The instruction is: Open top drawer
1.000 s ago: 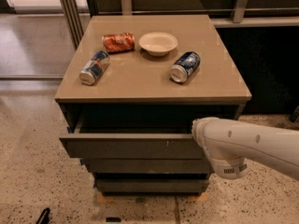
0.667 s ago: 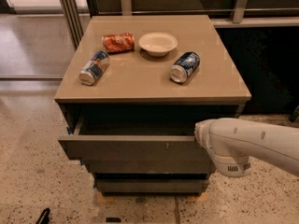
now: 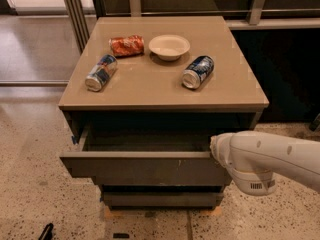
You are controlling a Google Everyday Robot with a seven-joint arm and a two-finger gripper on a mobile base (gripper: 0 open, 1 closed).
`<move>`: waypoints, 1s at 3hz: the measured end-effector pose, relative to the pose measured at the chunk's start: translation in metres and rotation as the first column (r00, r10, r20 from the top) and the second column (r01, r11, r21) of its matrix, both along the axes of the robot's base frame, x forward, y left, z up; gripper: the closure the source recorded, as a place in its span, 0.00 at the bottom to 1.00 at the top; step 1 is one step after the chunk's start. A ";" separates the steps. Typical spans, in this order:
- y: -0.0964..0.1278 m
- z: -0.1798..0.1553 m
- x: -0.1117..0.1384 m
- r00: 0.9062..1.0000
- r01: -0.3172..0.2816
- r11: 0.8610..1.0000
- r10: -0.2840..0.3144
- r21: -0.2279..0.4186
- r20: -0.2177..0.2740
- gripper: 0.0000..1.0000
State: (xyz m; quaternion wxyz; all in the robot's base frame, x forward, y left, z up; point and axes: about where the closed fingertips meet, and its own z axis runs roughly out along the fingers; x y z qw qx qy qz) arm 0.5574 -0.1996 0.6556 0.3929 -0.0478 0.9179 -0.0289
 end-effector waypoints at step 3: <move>-0.006 0.004 -0.040 1.000 -0.012 0.999 0.013 0.050 -0.010 1.00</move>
Offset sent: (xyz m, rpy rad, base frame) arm -0.1614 -0.0218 -0.0165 0.1779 0.0376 0.0423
